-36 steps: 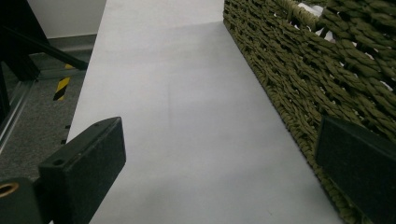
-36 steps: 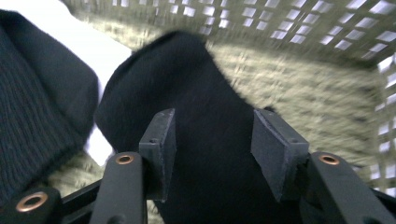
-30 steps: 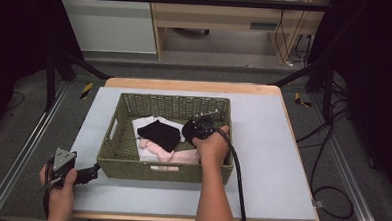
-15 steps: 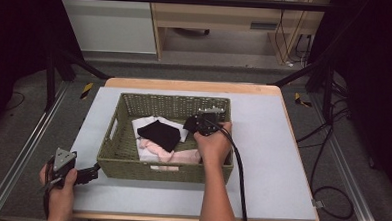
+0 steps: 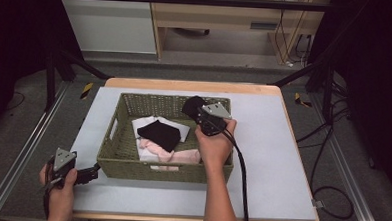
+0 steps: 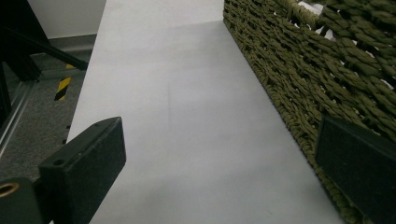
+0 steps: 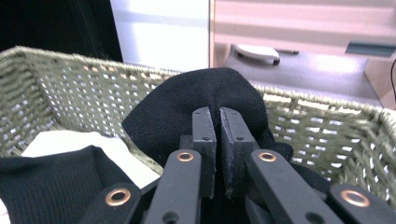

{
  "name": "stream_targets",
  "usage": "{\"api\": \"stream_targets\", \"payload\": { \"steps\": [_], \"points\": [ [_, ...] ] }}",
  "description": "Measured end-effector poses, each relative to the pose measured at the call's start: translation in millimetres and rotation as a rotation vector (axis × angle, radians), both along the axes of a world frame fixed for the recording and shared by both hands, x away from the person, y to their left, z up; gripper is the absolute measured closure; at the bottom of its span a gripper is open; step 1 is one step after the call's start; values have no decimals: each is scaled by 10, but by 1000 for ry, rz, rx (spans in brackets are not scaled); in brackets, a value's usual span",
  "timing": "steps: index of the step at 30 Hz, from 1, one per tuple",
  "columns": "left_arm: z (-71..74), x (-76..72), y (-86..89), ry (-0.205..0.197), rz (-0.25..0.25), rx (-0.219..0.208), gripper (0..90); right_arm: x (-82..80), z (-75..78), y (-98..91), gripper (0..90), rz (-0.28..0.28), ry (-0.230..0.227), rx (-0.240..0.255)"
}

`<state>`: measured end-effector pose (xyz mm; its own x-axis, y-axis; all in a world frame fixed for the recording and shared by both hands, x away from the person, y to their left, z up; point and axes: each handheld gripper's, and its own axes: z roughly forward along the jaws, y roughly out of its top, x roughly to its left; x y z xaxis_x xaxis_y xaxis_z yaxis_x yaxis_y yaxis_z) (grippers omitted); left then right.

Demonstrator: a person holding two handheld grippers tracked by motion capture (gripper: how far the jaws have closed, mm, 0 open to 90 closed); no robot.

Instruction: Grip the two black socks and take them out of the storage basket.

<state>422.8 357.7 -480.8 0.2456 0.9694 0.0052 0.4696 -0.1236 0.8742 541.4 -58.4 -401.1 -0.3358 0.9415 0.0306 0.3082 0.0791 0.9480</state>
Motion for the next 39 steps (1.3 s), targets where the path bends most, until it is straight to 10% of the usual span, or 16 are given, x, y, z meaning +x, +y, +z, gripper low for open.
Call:
{"api": "stream_targets", "payload": {
  "steps": [18,39],
  "points": [
    [-1,2,-5,-1,1,4,21,-333,216,-153,859,30,-346,164],
    [-2,1,-10,-3,3,9,21,-494,284,-924,859,-119,-419,204]
  ]
}}
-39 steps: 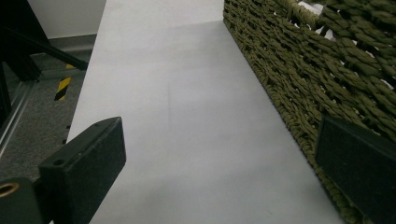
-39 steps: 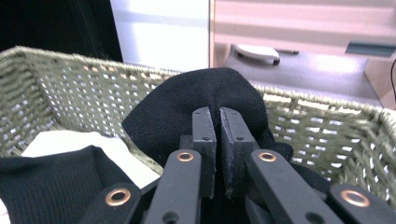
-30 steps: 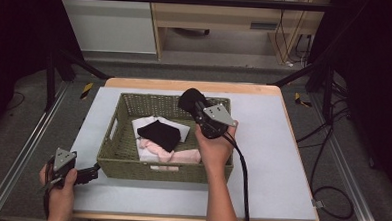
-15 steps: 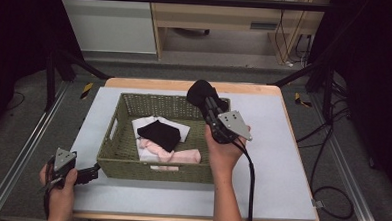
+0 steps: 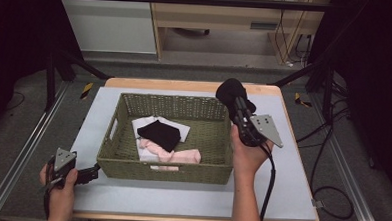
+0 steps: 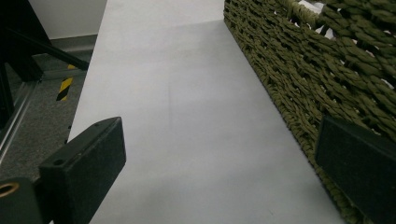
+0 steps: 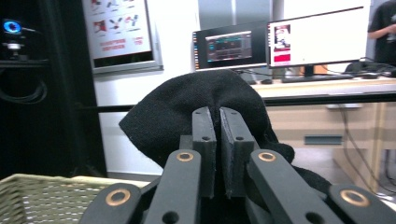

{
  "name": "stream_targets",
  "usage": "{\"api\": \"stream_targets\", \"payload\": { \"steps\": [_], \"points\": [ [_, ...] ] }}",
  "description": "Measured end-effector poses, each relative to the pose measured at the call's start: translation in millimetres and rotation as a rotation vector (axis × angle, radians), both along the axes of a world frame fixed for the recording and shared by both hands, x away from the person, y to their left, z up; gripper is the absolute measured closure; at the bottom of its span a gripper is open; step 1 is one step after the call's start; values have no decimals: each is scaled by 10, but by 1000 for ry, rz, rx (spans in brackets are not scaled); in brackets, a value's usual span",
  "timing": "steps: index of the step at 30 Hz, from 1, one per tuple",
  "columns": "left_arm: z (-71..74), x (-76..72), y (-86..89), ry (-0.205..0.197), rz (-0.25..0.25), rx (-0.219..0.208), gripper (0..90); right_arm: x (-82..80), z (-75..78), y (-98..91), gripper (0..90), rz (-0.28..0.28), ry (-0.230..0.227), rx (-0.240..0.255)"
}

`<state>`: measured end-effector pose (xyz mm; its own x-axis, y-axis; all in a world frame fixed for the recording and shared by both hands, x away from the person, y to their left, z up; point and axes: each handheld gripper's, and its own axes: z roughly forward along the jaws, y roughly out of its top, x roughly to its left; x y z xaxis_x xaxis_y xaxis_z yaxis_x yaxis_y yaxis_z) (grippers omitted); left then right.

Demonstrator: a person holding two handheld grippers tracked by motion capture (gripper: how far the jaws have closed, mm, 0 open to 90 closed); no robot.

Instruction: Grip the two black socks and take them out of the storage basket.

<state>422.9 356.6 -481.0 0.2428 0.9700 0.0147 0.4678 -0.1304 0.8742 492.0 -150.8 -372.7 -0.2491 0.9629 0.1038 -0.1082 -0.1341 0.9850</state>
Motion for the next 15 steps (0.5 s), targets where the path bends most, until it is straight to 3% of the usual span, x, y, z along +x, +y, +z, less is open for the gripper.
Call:
{"api": "stream_targets", "payload": {
  "steps": [5,9,15],
  "points": [
    [1,-3,-3,1,1,3,21,-20,-76,-205,860,-43,22,6],
    [0,-2,-3,-1,3,3,21,-46,-266,-464,859,-96,67,24],
    [0,-3,-5,-1,3,5,21,-64,-433,-630,859,-130,114,50]
  ]
}}
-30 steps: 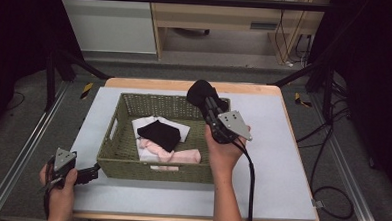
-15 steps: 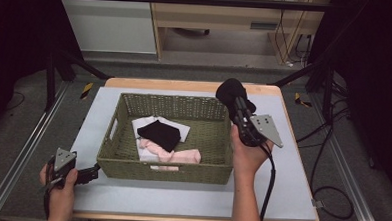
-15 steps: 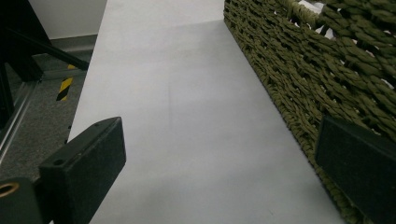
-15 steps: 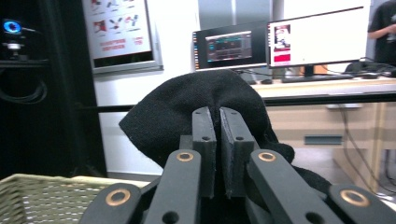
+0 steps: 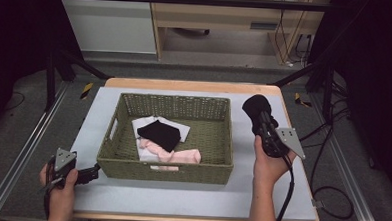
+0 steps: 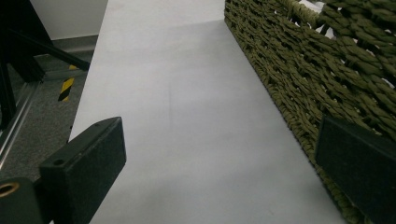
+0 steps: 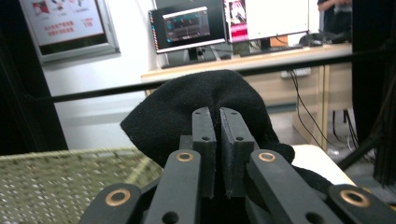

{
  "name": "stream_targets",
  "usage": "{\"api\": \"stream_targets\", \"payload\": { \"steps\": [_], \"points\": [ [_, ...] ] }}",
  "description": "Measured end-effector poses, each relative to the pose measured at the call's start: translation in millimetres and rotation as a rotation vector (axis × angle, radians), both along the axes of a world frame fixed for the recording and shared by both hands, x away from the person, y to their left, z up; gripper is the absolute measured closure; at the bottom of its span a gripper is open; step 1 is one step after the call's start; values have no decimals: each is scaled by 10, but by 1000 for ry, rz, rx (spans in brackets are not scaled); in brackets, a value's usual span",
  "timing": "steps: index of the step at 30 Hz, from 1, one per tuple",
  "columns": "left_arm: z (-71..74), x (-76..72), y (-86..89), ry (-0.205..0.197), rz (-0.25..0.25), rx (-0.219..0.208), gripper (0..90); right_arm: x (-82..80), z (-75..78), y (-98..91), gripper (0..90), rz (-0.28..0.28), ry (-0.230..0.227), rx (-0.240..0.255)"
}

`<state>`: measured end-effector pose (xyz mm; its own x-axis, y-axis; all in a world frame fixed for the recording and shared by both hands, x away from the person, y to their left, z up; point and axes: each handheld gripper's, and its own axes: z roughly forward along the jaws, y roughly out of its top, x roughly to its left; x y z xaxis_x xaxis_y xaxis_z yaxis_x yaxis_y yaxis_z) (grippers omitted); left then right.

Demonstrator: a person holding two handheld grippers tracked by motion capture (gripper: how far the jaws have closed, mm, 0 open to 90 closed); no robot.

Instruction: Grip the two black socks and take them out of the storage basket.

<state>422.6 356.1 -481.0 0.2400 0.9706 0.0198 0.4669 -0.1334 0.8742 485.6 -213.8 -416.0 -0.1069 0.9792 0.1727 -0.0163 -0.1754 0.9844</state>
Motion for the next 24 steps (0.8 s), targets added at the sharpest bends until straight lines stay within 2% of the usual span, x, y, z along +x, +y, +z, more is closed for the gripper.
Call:
{"api": "stream_targets", "payload": {
  "steps": [12,15,17,18,19,21,22,23,24],
  "points": [
    [0,0,1,-1,1,-1,21,-49,-457,-307,859,-84,142,-33],
    [1,0,2,2,1,-1,21,-67,-526,-356,859,-105,173,-4],
    [0,1,0,1,2,-1,22,-69,-546,-365,858,-110,184,-13],
    [0,0,-2,0,1,2,22,-73,-577,-374,851,-111,213,-38],
    [0,0,-2,0,1,2,22,-70,-586,-377,841,-108,216,-43],
    [1,-2,3,1,1,-1,22,-56,-594,-378,754,-55,232,-35],
    [0,-1,3,-1,1,-2,21,-46,-585,-366,693,-36,240,-51],
    [0,-1,3,-1,1,-2,21,-46,-585,-366,693,-36,240,-51],
    [0,-1,2,-1,1,-1,22,-36,-539,-337,609,-23,254,-64]
  ]
}}
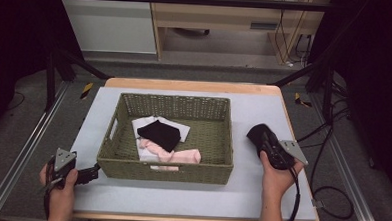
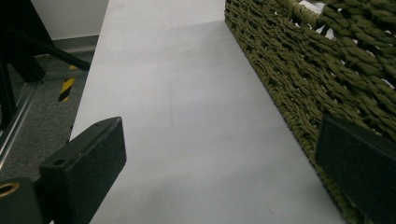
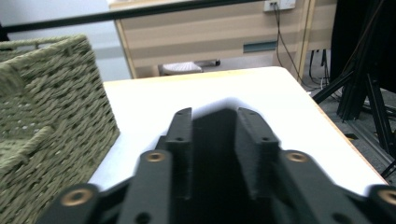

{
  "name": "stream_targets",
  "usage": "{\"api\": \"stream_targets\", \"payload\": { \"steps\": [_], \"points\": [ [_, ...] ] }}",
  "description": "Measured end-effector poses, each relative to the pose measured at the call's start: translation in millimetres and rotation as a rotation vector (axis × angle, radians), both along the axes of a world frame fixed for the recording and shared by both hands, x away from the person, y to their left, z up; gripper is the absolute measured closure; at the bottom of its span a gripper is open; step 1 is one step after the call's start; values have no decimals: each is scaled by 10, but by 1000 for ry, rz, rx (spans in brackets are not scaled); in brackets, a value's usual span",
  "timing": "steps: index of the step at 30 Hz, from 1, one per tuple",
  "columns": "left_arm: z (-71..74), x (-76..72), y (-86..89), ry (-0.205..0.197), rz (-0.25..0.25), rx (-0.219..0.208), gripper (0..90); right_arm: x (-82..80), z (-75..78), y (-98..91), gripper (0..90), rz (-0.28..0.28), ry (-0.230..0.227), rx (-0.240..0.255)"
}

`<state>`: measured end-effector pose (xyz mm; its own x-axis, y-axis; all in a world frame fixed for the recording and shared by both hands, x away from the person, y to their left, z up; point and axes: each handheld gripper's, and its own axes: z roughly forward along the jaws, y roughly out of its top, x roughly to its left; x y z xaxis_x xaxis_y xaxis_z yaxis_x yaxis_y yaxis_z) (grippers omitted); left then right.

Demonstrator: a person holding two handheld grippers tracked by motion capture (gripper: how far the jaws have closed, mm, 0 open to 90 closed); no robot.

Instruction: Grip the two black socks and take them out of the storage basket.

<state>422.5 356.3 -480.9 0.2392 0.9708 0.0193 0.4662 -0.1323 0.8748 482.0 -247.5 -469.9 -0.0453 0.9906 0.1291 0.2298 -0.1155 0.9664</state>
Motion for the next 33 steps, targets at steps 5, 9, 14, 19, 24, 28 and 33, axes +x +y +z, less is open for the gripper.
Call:
{"api": "stream_targets", "payload": {
  "steps": [5,9,14,19,24,28,33],
  "points": [
    [-1,1,-4,1,1,4,22,12,215,90,496,-8,-24,54],
    [-1,1,-3,1,1,1,22,33,437,243,468,19,-58,61],
    [0,1,2,0,0,-2,22,75,688,501,459,52,-90,42],
    [1,1,3,0,0,-2,22,141,906,753,436,102,-132,72],
    [1,1,8,1,2,-8,22,228,1061,1049,420,167,-139,57],
    [0,2,8,2,1,-9,22,288,1088,1216,419,189,-137,65],
    [0,4,11,3,0,-11,22,417,1031,1575,420,237,-106,57]
  ]
}}
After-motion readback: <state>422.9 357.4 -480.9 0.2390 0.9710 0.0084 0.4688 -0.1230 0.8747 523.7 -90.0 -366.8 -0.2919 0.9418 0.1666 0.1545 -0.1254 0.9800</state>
